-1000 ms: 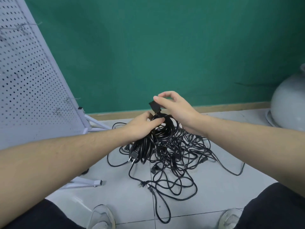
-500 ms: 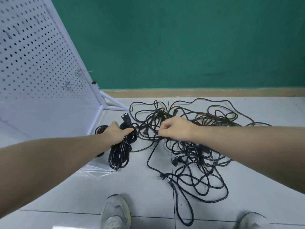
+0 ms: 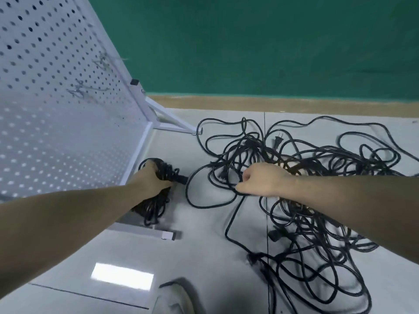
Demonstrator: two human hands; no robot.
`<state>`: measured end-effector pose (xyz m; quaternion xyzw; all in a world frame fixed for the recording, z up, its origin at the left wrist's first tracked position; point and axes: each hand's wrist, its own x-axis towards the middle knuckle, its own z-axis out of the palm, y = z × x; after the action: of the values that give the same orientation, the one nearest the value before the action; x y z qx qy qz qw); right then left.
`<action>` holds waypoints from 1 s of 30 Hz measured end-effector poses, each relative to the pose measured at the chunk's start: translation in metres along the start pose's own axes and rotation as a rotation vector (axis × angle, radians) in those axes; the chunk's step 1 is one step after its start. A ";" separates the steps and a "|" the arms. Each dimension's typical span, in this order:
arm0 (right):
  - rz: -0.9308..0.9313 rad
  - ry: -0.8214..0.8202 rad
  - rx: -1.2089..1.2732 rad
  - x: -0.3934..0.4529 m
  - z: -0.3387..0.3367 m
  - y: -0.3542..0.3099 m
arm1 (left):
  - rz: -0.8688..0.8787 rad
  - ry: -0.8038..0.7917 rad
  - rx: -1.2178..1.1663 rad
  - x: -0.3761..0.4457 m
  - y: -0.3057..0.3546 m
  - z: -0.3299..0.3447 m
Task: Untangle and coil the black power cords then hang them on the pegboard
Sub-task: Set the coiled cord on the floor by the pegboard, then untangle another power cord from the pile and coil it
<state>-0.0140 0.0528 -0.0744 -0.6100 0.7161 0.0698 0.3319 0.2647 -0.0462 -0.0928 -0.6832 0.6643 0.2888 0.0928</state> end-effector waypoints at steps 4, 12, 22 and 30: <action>-0.046 0.025 -0.107 0.034 0.003 -0.003 | 0.130 0.069 0.042 0.017 0.007 0.003; -0.359 0.130 -0.400 0.105 0.019 0.008 | 0.314 0.070 -0.039 0.039 0.045 0.024; -0.487 0.226 -0.687 0.121 0.035 -0.002 | 0.409 -0.072 -0.038 0.032 0.056 0.043; -0.687 0.303 -0.398 0.084 0.007 0.012 | 0.487 -0.153 -0.129 -0.003 0.080 0.029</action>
<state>-0.0255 -0.0104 -0.1300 -0.8688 0.4844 0.0014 0.1025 0.1805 -0.0365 -0.0947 -0.4837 0.7804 0.3954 0.0267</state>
